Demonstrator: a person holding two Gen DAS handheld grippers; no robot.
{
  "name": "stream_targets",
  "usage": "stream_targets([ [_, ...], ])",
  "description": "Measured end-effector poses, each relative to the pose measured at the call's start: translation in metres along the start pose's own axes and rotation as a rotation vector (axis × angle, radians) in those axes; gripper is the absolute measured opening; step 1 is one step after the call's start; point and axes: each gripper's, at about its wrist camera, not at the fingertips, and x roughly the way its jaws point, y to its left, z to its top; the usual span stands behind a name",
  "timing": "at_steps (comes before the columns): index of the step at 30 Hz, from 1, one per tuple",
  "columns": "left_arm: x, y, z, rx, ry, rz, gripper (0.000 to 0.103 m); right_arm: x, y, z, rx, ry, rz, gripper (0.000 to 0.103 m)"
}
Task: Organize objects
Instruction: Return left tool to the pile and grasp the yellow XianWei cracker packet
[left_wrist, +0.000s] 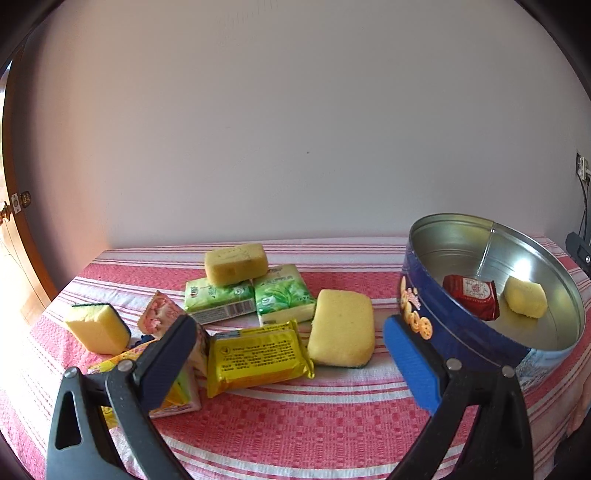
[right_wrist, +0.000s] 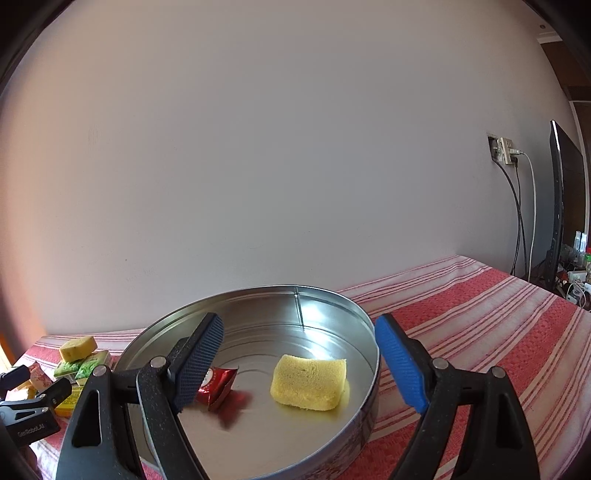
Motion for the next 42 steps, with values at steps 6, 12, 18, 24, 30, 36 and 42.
stream_targets([
  [6,-0.003,0.035,-0.006,-0.011,0.019,0.008,0.102,-0.003,0.033,-0.009,-0.025,0.034,0.043,0.086],
  [12,-0.004,0.065,-0.012,0.033,0.04,-0.019,0.102,-0.004,0.071,-0.018,-0.053,0.072,0.106,0.086],
  [18,-0.006,0.094,-0.02,0.121,0.071,-0.119,0.102,-0.002,0.115,-0.03,-0.071,0.159,0.176,0.086],
  [24,0.004,0.122,-0.02,0.078,0.115,-0.172,0.102,-0.005,0.163,-0.041,-0.116,0.215,0.242,0.086],
  [30,0.024,0.128,-0.024,0.062,0.208,-0.214,0.102,0.003,0.186,-0.048,-0.155,0.274,0.262,0.086],
  [36,0.032,0.12,-0.028,0.117,0.248,-0.225,0.085,0.013,0.184,-0.051,-0.12,0.327,0.262,0.086],
  [42,0.024,0.114,-0.032,0.182,0.24,-0.238,0.059,0.014,0.178,-0.05,-0.086,0.33,0.26,0.086],
])
